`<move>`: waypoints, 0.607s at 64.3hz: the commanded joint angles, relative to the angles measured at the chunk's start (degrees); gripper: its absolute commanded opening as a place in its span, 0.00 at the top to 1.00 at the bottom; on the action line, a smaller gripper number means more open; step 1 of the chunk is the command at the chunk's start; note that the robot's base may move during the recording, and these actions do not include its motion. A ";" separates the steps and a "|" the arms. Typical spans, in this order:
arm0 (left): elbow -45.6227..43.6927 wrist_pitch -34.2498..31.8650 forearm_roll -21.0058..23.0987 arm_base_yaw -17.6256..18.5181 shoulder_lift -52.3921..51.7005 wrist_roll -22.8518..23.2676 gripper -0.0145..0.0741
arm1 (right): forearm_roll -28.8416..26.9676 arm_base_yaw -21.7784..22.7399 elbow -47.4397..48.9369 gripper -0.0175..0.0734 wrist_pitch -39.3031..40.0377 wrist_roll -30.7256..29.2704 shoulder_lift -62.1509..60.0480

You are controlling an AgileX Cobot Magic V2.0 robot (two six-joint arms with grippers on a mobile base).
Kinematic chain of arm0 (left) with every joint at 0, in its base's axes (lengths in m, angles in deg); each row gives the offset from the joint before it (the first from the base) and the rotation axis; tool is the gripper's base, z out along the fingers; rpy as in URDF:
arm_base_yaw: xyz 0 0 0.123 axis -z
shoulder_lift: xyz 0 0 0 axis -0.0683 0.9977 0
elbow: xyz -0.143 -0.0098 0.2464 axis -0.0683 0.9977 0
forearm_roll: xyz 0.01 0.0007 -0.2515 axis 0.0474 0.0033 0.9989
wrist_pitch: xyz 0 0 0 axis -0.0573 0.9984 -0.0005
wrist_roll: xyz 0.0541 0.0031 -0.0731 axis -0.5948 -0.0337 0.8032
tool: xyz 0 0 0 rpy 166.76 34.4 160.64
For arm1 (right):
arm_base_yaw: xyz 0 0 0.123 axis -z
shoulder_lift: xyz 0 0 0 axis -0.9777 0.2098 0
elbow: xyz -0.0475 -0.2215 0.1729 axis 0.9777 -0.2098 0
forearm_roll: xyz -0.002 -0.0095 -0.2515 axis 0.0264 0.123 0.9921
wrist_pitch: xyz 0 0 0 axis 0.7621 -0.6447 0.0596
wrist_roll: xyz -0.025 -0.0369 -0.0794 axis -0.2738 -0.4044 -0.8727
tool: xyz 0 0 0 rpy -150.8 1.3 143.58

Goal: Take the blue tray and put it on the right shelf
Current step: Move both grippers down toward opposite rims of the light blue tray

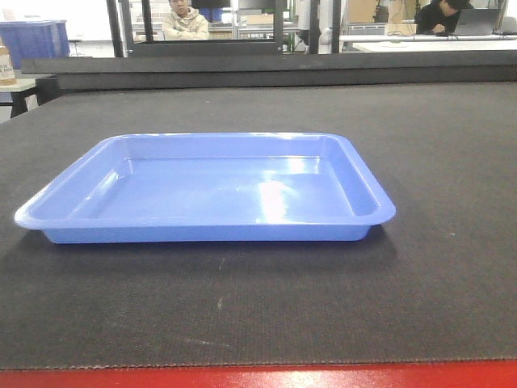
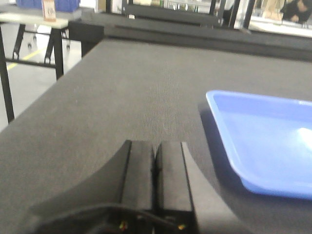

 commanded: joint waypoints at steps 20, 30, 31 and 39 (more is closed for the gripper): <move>-13.98 0.09 0.58 0.06 1.82 0.20 0.89 | 0.17 0.00 16.93 0.74 -1.25 -0.15 -0.21; -29.66 14.80 0.47 0.06 9.72 0.09 0.83 | 0.17 0.00 29.20 0.69 -13.02 -0.15 7.17; -30.85 15.39 0.47 0.06 10.72 0.09 0.81 | 0.17 0.00 29.81 0.67 -13.47 -0.15 8.32; -34.94 16.11 0.47 0.06 16.75 0.09 0.61 | 0.17 0.00 32.85 0.40 -12.66 -0.15 15.59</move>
